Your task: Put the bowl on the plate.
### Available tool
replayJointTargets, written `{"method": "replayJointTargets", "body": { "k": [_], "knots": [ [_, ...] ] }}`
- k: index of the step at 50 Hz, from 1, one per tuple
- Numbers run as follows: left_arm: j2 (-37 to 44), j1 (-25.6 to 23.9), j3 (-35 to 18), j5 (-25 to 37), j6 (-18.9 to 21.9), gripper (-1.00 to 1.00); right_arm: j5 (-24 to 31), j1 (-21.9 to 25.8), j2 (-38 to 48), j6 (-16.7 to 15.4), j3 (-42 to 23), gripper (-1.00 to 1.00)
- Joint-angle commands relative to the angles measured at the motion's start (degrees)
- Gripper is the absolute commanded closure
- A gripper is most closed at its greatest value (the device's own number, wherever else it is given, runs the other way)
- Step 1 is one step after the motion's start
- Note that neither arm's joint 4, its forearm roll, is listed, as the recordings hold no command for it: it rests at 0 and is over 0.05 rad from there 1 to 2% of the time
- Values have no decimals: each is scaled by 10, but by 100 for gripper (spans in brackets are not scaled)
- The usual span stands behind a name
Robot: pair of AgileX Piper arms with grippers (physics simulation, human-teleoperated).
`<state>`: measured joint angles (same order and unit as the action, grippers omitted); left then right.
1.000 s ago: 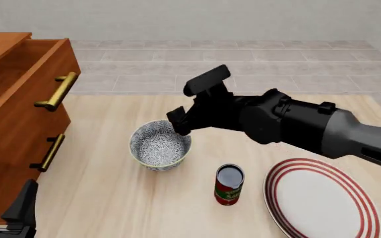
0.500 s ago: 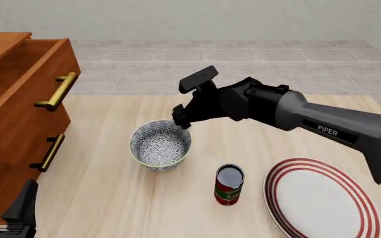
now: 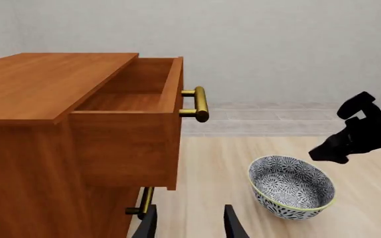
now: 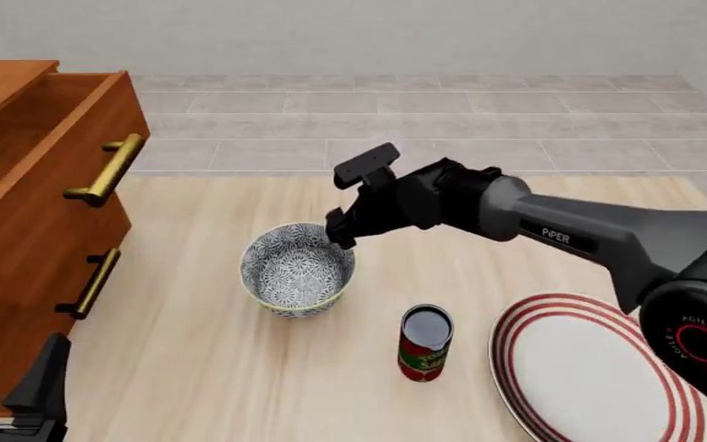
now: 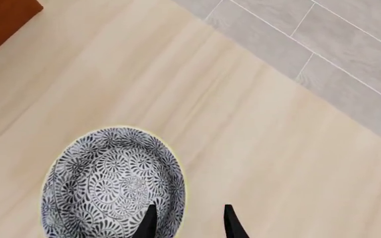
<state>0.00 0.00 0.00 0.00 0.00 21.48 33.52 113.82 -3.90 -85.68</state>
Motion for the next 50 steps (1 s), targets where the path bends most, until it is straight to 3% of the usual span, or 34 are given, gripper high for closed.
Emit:
{"method": "replayJointTargets", "body": {
  "k": [1, 50],
  "knots": [
    [0, 0, 0, 0, 0, -100, -6, -1, 31, 7, -4, -100],
    [0, 0, 0, 0, 0, -100, -31, 12, 80, 26, 15, -100]
  ]
}}
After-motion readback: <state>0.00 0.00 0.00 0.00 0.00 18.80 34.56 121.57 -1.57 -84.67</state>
